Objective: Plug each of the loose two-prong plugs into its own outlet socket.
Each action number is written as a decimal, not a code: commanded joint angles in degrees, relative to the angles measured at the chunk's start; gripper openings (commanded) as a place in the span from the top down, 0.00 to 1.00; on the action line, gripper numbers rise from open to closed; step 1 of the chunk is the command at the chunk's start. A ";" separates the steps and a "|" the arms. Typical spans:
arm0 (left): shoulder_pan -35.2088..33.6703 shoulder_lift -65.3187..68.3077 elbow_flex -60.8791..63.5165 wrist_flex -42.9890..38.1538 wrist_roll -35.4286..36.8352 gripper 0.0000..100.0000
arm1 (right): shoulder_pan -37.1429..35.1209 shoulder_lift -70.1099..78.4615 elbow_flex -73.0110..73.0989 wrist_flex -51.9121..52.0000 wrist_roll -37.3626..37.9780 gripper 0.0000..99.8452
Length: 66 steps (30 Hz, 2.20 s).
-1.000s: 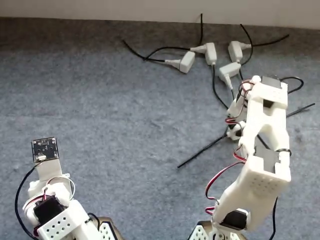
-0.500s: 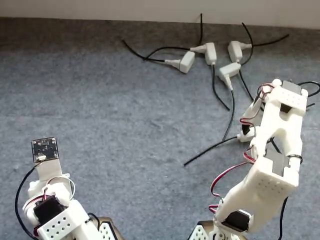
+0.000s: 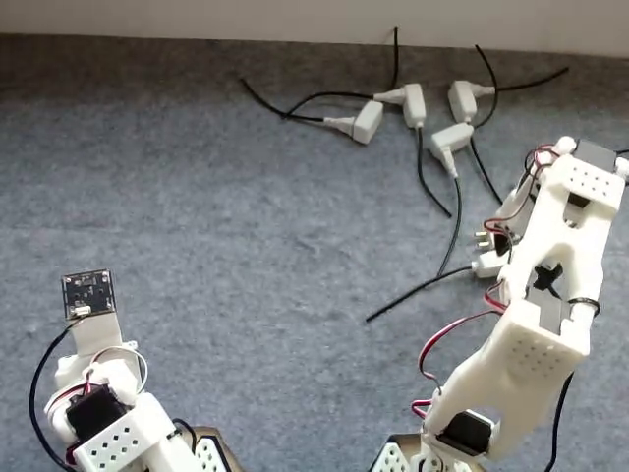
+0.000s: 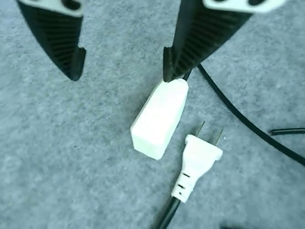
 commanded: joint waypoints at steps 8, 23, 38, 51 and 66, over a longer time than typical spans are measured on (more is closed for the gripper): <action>0.75 -0.13 -0.13 0.00 0.09 0.99 | -2.86 -1.01 2.86 -6.81 -15.38 0.70; 0.66 -0.13 -0.13 0.00 0.09 0.99 | -2.51 -0.66 11.12 -17.45 -17.85 0.92; 0.66 -0.13 -0.13 0.00 0.09 0.99 | -18.15 -1.19 8.84 -9.80 -16.09 0.93; 1.01 -0.13 -0.13 0.00 0.09 0.99 | -43.82 -0.66 5.14 -12.88 -13.89 0.93; 0.92 -0.13 -0.13 0.00 0.09 0.99 | -45.41 11.21 0.84 -22.46 -14.15 0.93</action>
